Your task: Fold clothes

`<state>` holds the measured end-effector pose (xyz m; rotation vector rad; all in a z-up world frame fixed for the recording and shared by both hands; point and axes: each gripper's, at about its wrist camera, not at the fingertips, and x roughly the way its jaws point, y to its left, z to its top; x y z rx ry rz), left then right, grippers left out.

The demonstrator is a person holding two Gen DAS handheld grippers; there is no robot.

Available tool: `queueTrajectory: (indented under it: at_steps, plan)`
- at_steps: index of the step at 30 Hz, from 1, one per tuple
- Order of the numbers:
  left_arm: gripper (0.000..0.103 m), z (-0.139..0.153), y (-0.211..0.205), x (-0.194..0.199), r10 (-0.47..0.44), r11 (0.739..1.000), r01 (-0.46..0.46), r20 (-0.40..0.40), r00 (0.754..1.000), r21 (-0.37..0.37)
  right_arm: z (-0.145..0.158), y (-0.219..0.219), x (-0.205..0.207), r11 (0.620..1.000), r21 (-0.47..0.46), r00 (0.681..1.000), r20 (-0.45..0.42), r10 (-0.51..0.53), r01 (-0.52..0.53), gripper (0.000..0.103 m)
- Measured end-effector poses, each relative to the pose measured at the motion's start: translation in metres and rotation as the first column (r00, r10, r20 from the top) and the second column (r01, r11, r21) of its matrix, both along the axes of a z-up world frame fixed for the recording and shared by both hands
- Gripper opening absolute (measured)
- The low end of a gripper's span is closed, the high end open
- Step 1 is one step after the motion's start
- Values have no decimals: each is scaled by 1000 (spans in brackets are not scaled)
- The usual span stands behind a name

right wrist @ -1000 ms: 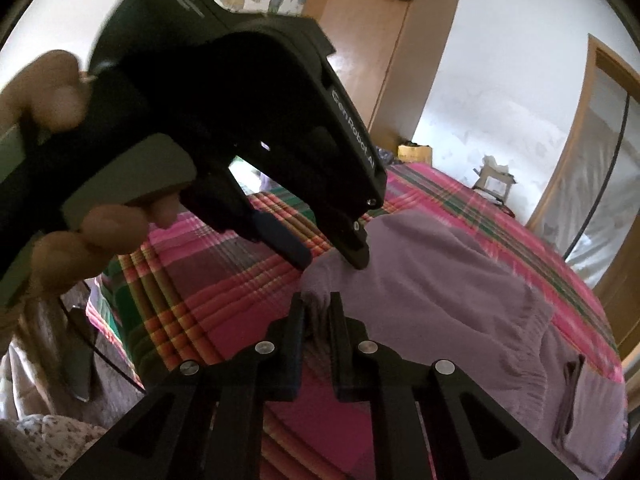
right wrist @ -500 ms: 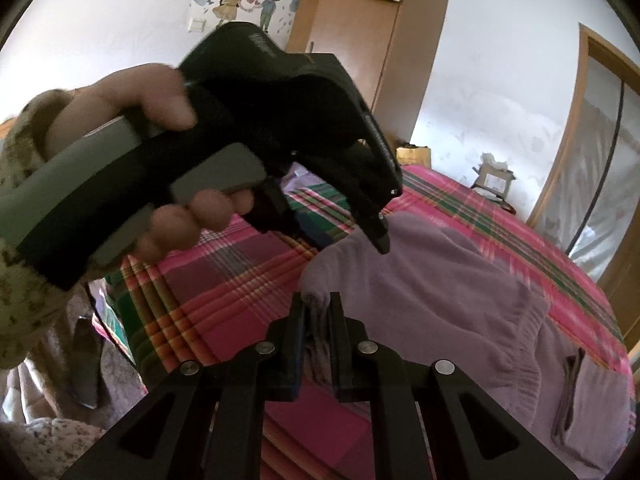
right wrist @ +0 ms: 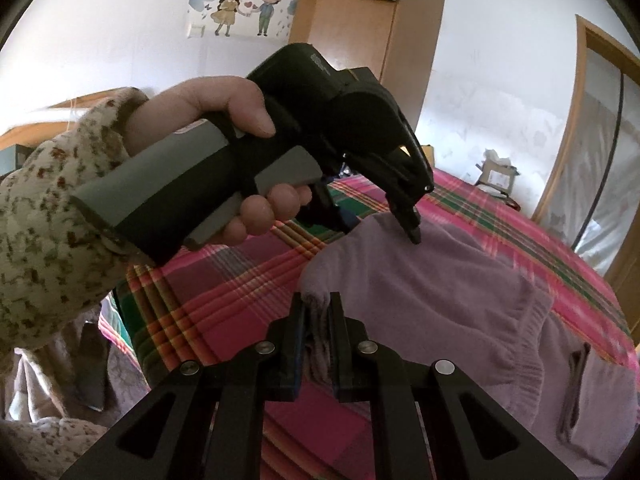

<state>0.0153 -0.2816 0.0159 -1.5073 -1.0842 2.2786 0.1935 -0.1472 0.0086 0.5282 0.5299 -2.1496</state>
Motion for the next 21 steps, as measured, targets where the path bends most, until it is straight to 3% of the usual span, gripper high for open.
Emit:
queueTrajectory:
  at_steps: [3,9,21]
  plan:
    - [41,-1,-2,-2,-4,1000,4,3,1000,22,0,1,0,1000,-4,1000,3,3,-3,10]
    - [29,-10,-11,-2,31,994,-33,19,999,108,1,4,0,1000,-15,1000,11,7,-7,10]
    - [13,-5,-12,7,72,991,-73,9,997,116,3,7,-15,999,-35,999,29,14,-13,10]
